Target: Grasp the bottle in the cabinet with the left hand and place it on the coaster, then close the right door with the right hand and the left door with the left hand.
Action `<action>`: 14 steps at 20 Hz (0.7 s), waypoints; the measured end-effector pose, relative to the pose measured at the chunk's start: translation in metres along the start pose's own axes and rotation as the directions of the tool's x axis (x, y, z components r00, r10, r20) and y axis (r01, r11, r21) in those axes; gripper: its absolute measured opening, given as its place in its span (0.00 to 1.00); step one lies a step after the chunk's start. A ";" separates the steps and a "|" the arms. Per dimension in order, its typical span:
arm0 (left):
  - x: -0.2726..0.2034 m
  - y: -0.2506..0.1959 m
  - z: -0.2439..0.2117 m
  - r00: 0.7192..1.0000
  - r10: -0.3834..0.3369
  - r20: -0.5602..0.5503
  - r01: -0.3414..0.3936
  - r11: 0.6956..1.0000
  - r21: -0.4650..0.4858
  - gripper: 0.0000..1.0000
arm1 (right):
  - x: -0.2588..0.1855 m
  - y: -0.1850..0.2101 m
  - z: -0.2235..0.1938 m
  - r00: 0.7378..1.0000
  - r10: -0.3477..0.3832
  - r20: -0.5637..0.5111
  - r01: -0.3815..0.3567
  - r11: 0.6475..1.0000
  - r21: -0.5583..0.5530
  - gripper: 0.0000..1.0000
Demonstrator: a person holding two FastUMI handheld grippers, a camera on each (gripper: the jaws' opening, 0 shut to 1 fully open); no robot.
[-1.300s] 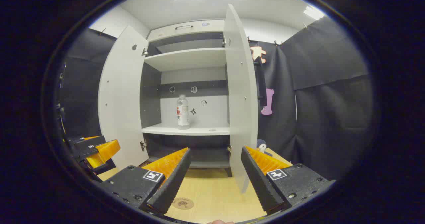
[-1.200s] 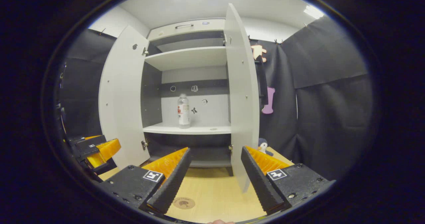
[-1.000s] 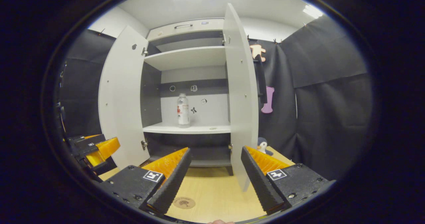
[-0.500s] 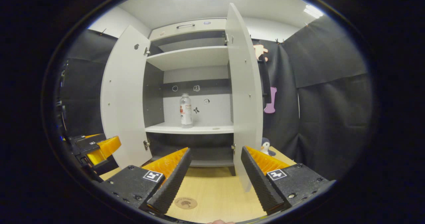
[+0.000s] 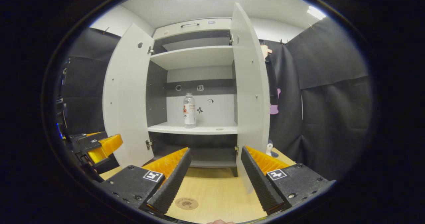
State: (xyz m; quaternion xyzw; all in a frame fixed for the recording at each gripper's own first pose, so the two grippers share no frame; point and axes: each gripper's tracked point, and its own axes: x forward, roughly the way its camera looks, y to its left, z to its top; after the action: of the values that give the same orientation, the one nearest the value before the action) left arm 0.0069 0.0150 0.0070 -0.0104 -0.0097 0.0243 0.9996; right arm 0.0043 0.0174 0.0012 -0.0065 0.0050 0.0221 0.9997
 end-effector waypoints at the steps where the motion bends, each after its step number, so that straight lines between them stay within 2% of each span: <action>1: 0.001 -0.001 0.000 1.000 -0.002 0.000 0.002 1.000 -0.006 0.94 | 0.000 0.000 0.000 1.000 -0.001 0.000 0.001 1.000 -0.001 0.94; 8: 0.005 -0.002 -0.009 1.000 -0.014 -0.024 0.014 1.000 0.000 0.94 | -0.001 -0.005 0.001 1.000 -0.014 0.006 0.014 1.000 0.004 0.94; 9: 0.005 -0.004 -0.008 1.000 -0.021 -0.022 0.021 1.000 -0.007 0.89 | -0.001 -0.005 0.000 1.000 -0.015 0.006 0.015 1.000 0.004 0.94; 10: 0.006 -0.006 -0.008 0.999 -0.027 -0.021 0.026 1.000 -0.013 0.94 | 0.000 -0.004 0.001 1.000 -0.014 0.006 0.014 1.000 0.005 0.94; 11: 0.008 -0.005 -0.007 0.999 -0.031 -0.020 0.030 0.999 -0.018 0.94 | 0.000 -0.004 0.001 1.000 -0.013 0.007 0.013 1.000 0.008 0.94; 12: 0.010 -0.006 -0.006 0.999 -0.034 -0.020 0.033 0.999 -0.019 0.95 | 0.000 -0.003 0.002 1.000 -0.010 0.009 0.010 1.000 0.009 0.99; 13: 0.012 -0.007 -0.004 0.999 -0.034 -0.017 0.034 0.999 -0.015 0.94 | 0.001 -0.002 0.002 1.000 -0.008 0.010 0.008 1.000 0.008 0.99; 14: 0.016 -0.008 -0.003 0.999 -0.036 -0.020 0.035 0.999 -0.009 0.94 | 0.002 -0.001 0.002 1.000 -0.007 0.010 0.007 1.000 0.005 0.94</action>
State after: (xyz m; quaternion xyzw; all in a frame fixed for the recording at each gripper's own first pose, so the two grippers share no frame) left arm 0.0230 0.0080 0.0043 -0.0147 -0.0001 0.0064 0.9999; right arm 0.0061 0.0163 0.0034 -0.0040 -0.0002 0.0188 0.9998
